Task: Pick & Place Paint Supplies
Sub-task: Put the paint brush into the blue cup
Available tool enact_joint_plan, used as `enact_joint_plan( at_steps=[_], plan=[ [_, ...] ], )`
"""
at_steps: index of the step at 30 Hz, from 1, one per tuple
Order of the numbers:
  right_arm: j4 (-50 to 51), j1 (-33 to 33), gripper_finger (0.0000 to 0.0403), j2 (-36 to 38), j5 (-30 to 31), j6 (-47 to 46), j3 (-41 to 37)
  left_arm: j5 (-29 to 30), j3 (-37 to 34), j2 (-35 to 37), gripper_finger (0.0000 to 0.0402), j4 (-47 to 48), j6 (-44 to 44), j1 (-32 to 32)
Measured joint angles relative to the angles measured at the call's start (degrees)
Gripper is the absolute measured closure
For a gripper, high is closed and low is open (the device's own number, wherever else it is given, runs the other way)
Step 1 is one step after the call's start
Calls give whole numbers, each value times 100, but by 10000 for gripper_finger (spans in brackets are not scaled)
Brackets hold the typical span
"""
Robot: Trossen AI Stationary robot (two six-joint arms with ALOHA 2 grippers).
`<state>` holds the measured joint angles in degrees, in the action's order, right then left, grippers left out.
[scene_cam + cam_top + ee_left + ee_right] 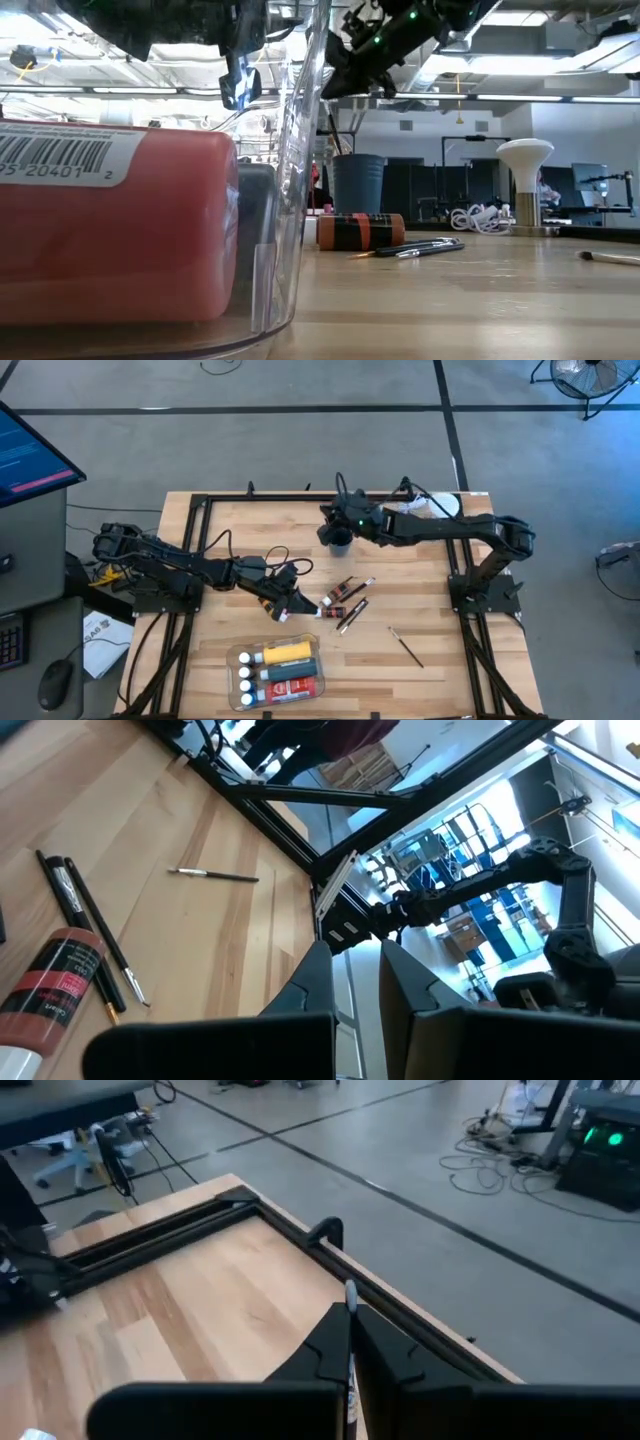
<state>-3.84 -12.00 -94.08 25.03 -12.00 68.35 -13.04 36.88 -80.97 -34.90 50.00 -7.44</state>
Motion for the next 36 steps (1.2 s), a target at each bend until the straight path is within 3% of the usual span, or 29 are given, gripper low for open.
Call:
enact_joint_plan(
  at_steps=[6, 19, 36],
  plan=[
    [-91, 156, 403, 76, 633, -33, -316, 62, 0, 0, 400, 5, -7, 2],
    [-478, 147, 396, 76, 522, -783, -1054, 101, -7, 0, 400, 11, -4, 2],
    [-178, 393, 268, 109, 677, -1056, -1055, 101, -13, 0, 400, 18, -2, 37]
  ],
)
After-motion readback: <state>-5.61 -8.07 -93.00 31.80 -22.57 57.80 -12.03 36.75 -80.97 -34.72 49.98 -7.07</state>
